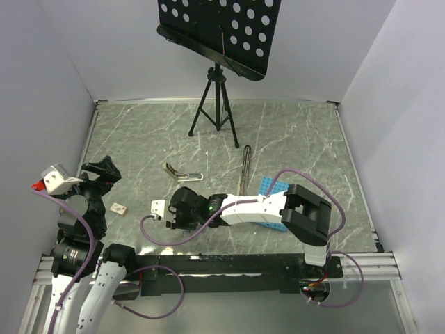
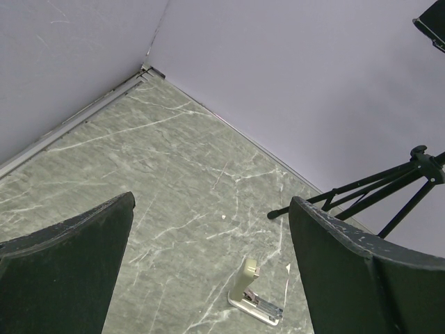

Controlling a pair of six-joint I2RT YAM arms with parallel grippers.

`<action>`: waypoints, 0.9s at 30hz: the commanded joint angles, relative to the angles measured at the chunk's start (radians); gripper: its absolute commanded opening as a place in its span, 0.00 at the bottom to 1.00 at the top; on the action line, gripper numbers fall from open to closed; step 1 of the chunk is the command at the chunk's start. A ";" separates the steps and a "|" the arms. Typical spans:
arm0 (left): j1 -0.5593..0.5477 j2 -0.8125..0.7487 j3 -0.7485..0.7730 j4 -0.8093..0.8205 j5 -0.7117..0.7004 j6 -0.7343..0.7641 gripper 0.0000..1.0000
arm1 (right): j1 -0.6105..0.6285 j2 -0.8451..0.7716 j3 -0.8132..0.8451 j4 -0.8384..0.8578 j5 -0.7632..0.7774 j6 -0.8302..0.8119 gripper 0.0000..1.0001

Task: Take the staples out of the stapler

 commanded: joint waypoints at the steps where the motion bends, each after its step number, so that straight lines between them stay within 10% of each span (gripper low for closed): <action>1: 0.005 0.001 -0.002 0.036 -0.009 -0.006 0.97 | -0.011 -0.006 0.002 0.032 0.036 0.004 0.40; 27: 0.005 0.007 -0.003 0.039 -0.006 -0.003 0.97 | -0.028 0.058 0.017 0.005 0.008 -0.001 0.50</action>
